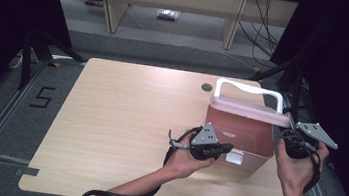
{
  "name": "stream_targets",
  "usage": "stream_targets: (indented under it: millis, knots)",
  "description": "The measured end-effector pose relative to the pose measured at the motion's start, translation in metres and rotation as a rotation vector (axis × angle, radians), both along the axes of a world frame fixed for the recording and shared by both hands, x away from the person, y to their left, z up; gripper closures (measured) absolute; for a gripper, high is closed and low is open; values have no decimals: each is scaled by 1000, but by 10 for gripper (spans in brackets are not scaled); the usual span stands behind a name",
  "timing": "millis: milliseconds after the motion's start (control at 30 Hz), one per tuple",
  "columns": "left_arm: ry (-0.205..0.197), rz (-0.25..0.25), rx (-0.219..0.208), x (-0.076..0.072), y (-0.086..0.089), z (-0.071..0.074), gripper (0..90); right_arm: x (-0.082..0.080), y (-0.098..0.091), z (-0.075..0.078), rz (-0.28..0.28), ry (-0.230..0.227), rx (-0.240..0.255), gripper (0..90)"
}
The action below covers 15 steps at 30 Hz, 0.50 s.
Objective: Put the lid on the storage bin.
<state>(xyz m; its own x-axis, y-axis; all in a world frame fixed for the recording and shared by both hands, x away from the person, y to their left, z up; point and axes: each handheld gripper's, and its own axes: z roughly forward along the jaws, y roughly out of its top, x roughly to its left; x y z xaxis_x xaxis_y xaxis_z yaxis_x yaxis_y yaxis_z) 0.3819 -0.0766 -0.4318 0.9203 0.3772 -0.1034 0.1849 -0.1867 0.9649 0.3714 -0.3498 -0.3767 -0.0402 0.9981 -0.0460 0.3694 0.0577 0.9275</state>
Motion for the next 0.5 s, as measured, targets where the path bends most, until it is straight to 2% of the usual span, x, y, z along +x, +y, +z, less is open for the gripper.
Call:
stream_targets:
  millis: [133,167,200,267,300,367,400,433,500]
  knots:
    - [-7,42,-4,8,13,7,900,-2,-1,-3,8,-5,-11,873]
    - [-2,56,-9,9,16,8,900,-4,2,-3,-12,12,16,873]
    - [-3,67,-5,12,20,9,900,-3,1,-4,-7,-18,0,873]
    - [-2,84,-9,15,25,9,900,-4,0,-5,3,-4,-18,873]
    - [1,90,-16,16,27,10,900,-6,2,-5,-10,7,1,873]
    - [2,102,-24,18,30,11,900,-6,1,-6,0,5,-12,872]
    - [0,106,-23,19,32,12,900,-7,3,-7,-14,12,15,871]
    - [0,112,-28,20,33,12,900,-7,1,-7,2,6,-6,872]
    - [1,119,-32,22,35,13,900,-9,2,-9,-1,9,-1,872]
